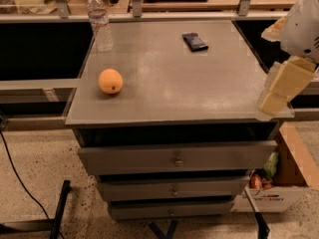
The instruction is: Pick orange
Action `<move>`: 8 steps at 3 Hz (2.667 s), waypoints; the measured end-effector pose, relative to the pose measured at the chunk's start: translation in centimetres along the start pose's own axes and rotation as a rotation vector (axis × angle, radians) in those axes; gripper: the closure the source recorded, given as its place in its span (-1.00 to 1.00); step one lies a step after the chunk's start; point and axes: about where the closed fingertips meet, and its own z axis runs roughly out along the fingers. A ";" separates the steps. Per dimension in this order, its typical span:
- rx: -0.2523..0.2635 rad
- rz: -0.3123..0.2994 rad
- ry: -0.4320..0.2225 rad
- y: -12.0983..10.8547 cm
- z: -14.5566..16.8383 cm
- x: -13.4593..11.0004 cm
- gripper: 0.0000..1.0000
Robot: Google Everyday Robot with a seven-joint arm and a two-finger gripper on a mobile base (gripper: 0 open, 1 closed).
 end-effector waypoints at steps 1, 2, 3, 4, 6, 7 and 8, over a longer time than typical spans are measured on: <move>-0.012 0.028 -0.111 -1.7 2.3 -2.3 -1.00; -0.039 0.033 -0.205 -3.4 4.9 -5.1 -1.00; -0.070 0.026 -0.276 -4.5 7.5 -8.2 -1.00; -0.096 0.021 -0.340 -5.2 9.9 -11.1 -1.00; -0.113 -0.012 -0.456 -6.2 13.5 -17.5 -1.00; -0.140 -0.034 -0.490 -6.2 15.3 -20.5 -1.00; -0.170 -0.056 -0.510 -5.8 17.0 -23.3 -1.00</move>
Offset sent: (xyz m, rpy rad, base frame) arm 0.0960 0.0763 -0.0317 0.3193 -0.0204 0.0691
